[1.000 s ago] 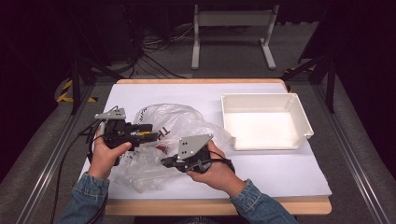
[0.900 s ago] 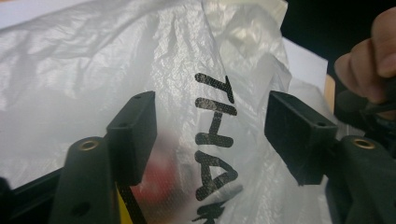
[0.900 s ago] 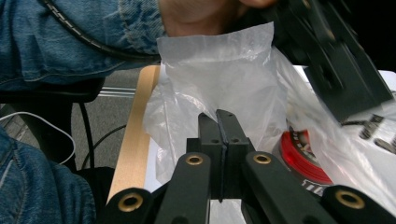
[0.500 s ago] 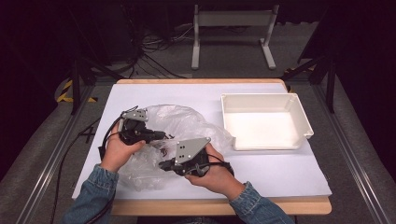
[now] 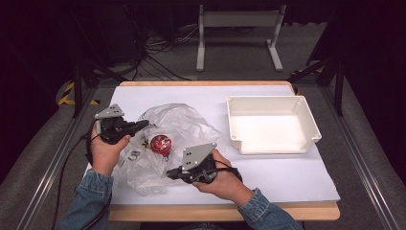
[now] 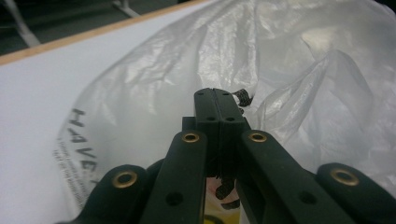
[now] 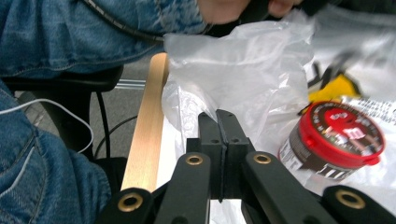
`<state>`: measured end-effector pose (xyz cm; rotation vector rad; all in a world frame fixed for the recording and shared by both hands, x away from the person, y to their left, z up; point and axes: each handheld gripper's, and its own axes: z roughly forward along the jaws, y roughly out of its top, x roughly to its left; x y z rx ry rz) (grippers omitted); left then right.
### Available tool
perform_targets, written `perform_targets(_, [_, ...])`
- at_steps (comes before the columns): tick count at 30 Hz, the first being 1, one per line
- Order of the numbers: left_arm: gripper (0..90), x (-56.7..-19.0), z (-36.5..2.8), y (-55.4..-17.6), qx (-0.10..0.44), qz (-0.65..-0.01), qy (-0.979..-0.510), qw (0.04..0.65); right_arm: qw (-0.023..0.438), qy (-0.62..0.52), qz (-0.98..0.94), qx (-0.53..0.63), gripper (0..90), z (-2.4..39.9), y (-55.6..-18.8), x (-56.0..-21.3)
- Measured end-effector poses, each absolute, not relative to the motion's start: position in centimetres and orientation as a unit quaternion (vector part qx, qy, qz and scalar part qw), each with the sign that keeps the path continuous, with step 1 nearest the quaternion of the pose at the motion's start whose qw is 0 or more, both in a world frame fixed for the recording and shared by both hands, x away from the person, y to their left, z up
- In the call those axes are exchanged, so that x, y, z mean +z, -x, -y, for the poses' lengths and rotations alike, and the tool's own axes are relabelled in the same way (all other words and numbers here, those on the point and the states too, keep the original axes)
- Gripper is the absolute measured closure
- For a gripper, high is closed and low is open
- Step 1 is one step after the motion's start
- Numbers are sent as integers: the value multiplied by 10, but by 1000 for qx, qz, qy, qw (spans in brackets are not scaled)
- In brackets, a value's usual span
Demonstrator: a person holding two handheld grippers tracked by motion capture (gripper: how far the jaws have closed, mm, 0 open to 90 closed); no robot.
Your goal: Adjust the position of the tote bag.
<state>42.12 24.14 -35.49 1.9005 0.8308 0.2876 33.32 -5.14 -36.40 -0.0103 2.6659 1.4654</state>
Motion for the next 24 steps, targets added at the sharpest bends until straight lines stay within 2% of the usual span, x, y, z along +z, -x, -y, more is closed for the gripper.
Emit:
perform_targets(10, [900,-371,-268,-430,134,-391,-750,517,22,-11,-886,464,900,52,-343,-380])
perform_targets(18, [900,-363,-279,-426,154,-394,-722,547,0,-13,-899,438,900,50,-345,-393])
perform_targets(20, [900,-364,-276,-426,149,-389,-726,547,-3,-11,-899,438,869,49,-345,-394])
perform_targets(24, [900,-367,-271,-426,144,-380,-735,543,6,-24,-876,482,694,54,-347,-381])
